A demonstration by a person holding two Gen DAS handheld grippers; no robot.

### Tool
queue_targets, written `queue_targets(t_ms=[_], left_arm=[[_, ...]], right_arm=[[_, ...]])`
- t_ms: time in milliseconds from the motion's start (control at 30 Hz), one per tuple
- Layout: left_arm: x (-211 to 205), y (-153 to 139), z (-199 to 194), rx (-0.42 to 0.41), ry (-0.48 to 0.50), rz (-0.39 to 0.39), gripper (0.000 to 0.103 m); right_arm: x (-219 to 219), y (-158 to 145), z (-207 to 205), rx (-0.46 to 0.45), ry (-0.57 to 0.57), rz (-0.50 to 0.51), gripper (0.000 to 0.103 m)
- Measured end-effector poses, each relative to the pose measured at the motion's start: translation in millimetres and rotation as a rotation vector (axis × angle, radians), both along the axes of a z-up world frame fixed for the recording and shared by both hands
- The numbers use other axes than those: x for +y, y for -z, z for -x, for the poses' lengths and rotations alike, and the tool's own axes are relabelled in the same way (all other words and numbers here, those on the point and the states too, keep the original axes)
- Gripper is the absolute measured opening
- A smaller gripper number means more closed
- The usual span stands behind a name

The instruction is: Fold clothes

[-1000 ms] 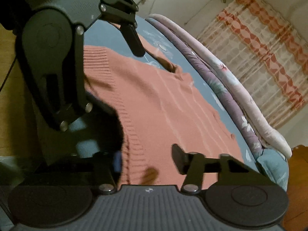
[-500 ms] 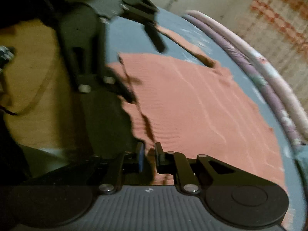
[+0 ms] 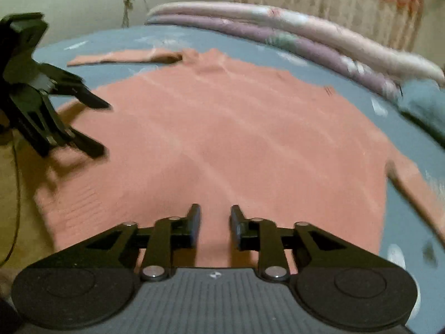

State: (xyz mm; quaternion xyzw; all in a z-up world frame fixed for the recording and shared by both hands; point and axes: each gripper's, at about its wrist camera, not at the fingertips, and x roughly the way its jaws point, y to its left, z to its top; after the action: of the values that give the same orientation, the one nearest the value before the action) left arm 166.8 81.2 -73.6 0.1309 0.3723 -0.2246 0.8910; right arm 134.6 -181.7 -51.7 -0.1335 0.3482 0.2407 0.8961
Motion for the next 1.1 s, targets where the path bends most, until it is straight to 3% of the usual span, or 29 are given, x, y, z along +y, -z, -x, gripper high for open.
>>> queue_targets(t_ms=[133, 300, 367, 467, 533, 633, 700, 767, 933, 1033, 1100], left_arm=[[7.7, 2.2, -4.3, 0.071, -0.017, 0.021, 0.097], [-22.3, -14.2, -34.0, -0.007, 0.076, 0.058, 0.097], [-30.2, -3.3, -44.6, 0.019, 0.067, 0.054, 0.097], [-41.3, 12.3, -60.0, 0.057, 0.054, 0.047, 0.098], [-34.9, 7.1, -59.5, 0.062, 0.049, 0.036, 0.098], [-25.2, -0.6, -58.8, 0.070, 0.040, 0.021, 0.098], [-18.8, -5.7, -58.3, 0.075, 0.035, 0.010, 0.098], [-13.0, -11.1, -59.1, 0.078, 0.029, 0.001, 0.098], [-19.4, -6.5, -121.8, 0.095, -0.024, 0.011, 0.098], [-21.5, 0.7, -158.1, 0.118, -0.060, 0.017, 0.098], [-22.9, 5.6, -182.3, 0.133, -0.084, 0.021, 0.098]], right_arm=[[-40.5, -7.4, 18.6, 0.106, 0.098, -0.108, 0.042], [-39.2, -22.6, -16.3, -0.035, 0.156, -0.102, 0.053], [-42.2, -14.8, -39.4, -0.047, 0.187, -0.127, 0.053], [-54.1, 8.0, -51.8, 0.009, 0.234, -0.084, 0.053], [-70.8, 11.3, -30.5, -0.009, 0.238, -0.100, 0.053], [-89.8, -0.3, -15.7, 0.056, 0.259, -0.130, 0.053], [-91.3, -12.9, -23.4, 0.051, 0.260, -0.140, 0.055], [-86.8, -28.2, -48.7, -0.009, 0.252, -0.152, 0.056], [-74.0, -31.4, -152.5, -0.071, 0.293, -0.145, 0.056], [-78.8, -9.7, -203.7, 0.019, 0.343, -0.157, 0.054], [-90.7, 5.6, -211.3, 0.060, 0.343, -0.158, 0.049]])
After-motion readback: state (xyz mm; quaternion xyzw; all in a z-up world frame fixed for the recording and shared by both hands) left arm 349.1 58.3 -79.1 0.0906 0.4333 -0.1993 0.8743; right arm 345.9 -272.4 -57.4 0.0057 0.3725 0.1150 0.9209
